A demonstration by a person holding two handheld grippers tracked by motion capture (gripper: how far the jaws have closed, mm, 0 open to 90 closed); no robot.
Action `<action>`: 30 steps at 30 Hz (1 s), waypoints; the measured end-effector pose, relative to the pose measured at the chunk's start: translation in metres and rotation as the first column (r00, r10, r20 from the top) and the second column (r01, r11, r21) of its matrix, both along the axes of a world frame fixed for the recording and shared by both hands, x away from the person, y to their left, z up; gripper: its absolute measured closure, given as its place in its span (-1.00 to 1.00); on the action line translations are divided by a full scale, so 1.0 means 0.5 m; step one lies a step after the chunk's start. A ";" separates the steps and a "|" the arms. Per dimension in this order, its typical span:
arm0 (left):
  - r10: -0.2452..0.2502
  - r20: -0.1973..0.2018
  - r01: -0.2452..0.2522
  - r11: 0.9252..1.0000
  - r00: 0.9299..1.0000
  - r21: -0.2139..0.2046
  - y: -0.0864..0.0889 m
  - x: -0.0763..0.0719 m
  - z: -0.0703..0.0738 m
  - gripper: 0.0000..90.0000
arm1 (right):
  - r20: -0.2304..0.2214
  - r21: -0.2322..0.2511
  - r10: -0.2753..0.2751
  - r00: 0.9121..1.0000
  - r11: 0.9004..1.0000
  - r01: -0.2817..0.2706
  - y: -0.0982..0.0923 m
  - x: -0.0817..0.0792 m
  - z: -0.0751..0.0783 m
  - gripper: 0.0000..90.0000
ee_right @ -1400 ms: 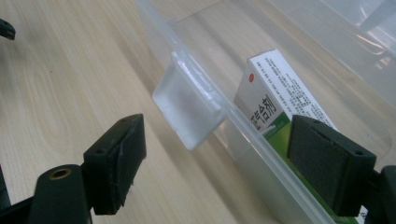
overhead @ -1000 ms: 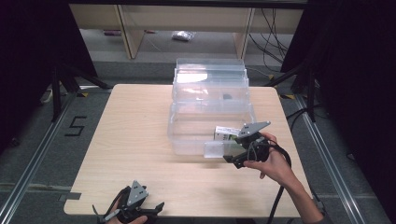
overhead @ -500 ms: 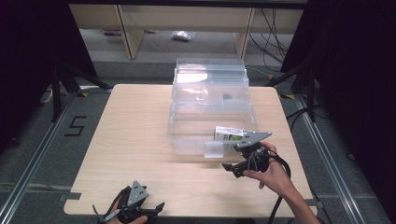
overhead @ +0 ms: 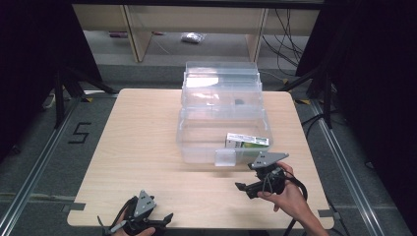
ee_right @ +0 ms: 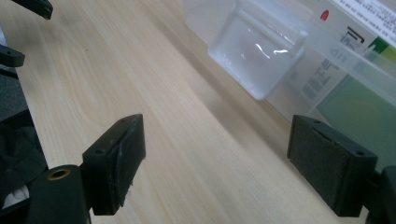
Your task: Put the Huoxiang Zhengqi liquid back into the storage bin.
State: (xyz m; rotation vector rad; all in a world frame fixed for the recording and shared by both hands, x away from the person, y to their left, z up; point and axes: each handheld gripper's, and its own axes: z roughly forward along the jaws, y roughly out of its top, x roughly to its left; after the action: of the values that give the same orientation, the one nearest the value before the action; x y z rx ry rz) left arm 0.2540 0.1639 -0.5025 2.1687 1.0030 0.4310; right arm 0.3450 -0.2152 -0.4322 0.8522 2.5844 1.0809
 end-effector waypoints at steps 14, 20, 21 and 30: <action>0.034 -0.002 -0.034 0.997 0.999 -0.069 -0.007 -0.004 -0.003 -0.67 | -0.039 0.007 -0.043 0.998 0.999 0.044 -0.021 -0.040 -0.054 -0.54; 0.036 0.013 -0.035 0.997 0.999 -0.071 -0.008 -0.005 -0.005 -0.67 | -0.040 0.012 -0.051 0.998 0.999 0.052 -0.026 -0.062 -0.079 -0.54; 0.029 0.009 -0.028 0.998 1.000 -0.056 -0.007 -0.004 -0.004 -0.67 | -0.055 -0.003 -0.041 0.998 0.999 0.041 -0.029 -0.064 -0.079 -0.55; 0.001 0.005 -0.001 1.000 1.000 -0.014 -0.001 -0.003 0.000 -0.67 | -0.064 -0.027 -0.025 0.998 0.999 0.023 -0.036 -0.083 -0.096 -0.60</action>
State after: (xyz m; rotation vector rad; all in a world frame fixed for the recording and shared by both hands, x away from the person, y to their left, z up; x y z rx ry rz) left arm 0.2526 0.1632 -0.5027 2.1538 1.0017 0.4294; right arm 0.3036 -0.2333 -0.4803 0.9239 2.6273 1.0270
